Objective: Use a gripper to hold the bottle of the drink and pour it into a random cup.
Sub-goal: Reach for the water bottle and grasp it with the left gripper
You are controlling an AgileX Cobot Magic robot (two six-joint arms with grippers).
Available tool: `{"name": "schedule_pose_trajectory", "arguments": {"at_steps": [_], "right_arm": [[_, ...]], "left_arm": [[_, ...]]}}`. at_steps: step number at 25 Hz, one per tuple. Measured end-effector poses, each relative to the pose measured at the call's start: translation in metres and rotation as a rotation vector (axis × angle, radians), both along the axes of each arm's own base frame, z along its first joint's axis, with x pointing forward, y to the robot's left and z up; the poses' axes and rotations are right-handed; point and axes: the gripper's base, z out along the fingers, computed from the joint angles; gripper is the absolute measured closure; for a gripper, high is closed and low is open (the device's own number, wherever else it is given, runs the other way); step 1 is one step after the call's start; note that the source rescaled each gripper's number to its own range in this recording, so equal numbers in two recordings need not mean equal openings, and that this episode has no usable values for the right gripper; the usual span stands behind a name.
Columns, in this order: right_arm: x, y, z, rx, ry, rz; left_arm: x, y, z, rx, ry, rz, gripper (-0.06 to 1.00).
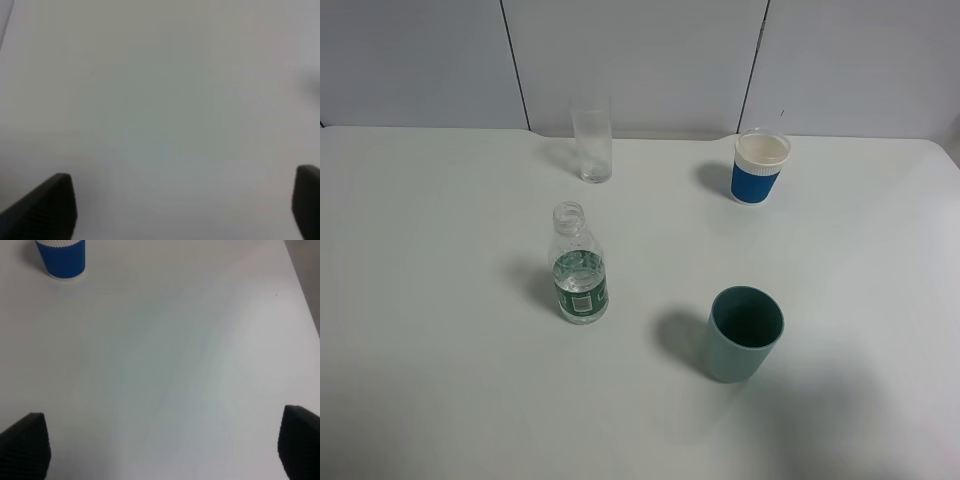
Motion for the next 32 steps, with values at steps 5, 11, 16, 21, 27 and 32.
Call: {"name": "schedule_pose_trajectory", "arguments": {"at_steps": [5, 11, 16, 21, 27, 32], "right_arm": [[0.0, 0.0, 0.0, 0.0, 0.0, 0.0], [0.0, 0.0, 0.0, 0.0, 0.0, 0.0], [0.0, 0.0, 0.0, 0.0, 0.0, 0.0], [0.0, 0.0, 0.0, 0.0, 0.0, 0.0], [0.0, 0.0, 0.0, 0.0, 0.0, 0.0], [0.0, 0.0, 0.0, 0.0, 0.0, 0.0]], "left_arm": [[0.023, -0.001, -0.005, 0.072, 0.083, -0.073, -0.06], [0.046, -0.005, -0.012, 0.137, 0.164, -0.196, -0.06], [0.061, -0.009, -0.019, 0.18, 0.204, -0.306, -0.06], [0.073, -0.015, -0.023, 0.249, 0.2, -0.433, -0.06], [0.086, -0.027, -0.031, 0.342, 0.226, -0.604, -0.06], [0.1, -0.04, -0.041, 0.372, 0.24, -0.703, -0.06]]}}
